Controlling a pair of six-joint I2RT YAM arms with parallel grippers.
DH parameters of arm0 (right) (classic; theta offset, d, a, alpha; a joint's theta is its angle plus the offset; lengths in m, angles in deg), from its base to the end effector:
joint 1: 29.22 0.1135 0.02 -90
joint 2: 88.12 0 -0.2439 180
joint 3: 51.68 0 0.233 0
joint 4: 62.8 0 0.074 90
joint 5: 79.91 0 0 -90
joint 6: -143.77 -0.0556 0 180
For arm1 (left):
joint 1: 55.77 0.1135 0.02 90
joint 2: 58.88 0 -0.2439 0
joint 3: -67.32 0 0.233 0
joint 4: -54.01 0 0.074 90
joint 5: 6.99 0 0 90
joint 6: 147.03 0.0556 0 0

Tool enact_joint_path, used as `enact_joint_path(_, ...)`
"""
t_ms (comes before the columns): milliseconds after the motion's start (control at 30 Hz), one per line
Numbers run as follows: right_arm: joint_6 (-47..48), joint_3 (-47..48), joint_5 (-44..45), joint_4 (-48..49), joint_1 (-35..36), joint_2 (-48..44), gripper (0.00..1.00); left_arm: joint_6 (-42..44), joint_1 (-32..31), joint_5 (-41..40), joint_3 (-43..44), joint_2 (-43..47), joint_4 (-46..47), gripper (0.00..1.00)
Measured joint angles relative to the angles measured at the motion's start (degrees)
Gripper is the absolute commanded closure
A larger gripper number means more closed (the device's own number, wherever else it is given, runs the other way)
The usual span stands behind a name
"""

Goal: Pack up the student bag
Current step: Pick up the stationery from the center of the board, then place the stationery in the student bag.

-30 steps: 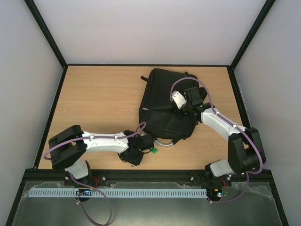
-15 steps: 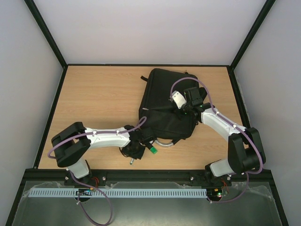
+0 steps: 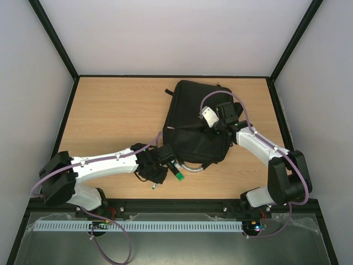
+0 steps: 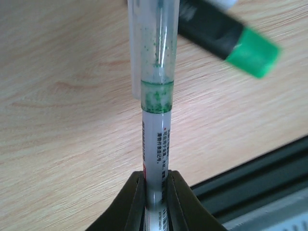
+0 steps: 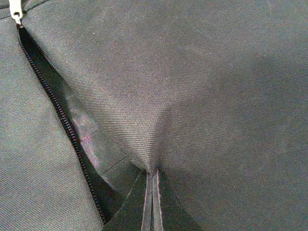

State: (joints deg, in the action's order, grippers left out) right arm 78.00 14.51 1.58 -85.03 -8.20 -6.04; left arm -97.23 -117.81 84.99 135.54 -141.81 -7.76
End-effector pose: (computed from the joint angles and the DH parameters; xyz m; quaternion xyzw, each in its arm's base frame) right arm 0.2883 0.1196 0.2117 -0.3749 0.8153 0.0545 0.4379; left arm 0.1135 -0.2179 0.1704 0.1901 0.9745 -0.1024 0.0605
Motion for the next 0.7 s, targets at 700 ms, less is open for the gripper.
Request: enact_joint_path(700, -1.4, -0.1, -0.1, -1.5, 0.0, -5.5, 0.99, 7.7, 5.2, 5.6, 23.5, -18.8, 12.3, 0.98)
